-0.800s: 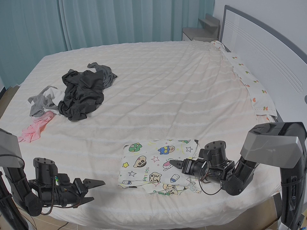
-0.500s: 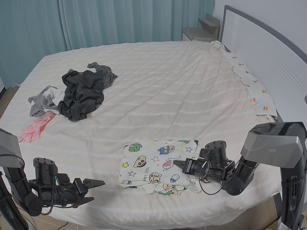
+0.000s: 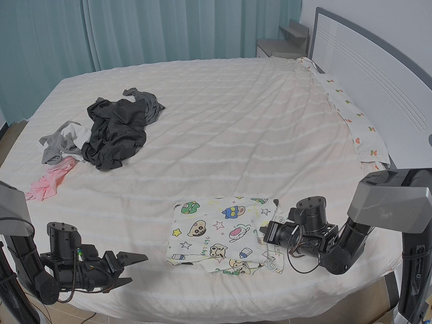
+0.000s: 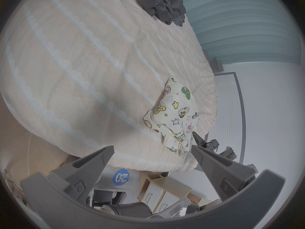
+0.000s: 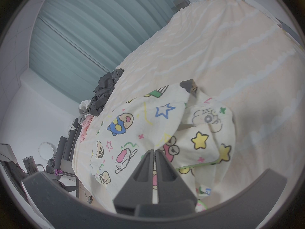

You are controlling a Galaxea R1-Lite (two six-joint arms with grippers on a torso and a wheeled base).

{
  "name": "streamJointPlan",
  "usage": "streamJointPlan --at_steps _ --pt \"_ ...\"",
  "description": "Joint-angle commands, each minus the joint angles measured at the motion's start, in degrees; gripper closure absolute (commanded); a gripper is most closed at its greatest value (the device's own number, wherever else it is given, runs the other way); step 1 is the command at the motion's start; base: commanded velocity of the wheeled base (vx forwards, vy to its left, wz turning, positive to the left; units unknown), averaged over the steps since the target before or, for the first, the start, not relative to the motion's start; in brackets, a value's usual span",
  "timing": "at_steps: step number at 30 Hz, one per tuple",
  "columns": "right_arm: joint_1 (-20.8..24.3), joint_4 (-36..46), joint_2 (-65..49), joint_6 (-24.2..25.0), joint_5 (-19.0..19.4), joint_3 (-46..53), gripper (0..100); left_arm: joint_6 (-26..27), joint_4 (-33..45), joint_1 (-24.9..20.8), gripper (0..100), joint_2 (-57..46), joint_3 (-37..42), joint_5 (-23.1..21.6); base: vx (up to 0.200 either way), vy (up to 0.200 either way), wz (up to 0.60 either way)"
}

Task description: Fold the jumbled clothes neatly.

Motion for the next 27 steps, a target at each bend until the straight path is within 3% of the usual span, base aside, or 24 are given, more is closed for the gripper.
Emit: streamJointPlan --at_steps 1,27 --pt "-1.0 -0.1 -1.6 0.1 0.0 1.1 100 0.0 0.0 0.0 0 0.1 0.7 0.0 0.000 0.000 0.00" --pt "-6.6 -3.1 -3.7 0.2 0.6 6.3 100 0.0 0.0 0.0 0 0.1 0.7 0.0 0.000 0.000 0.00"
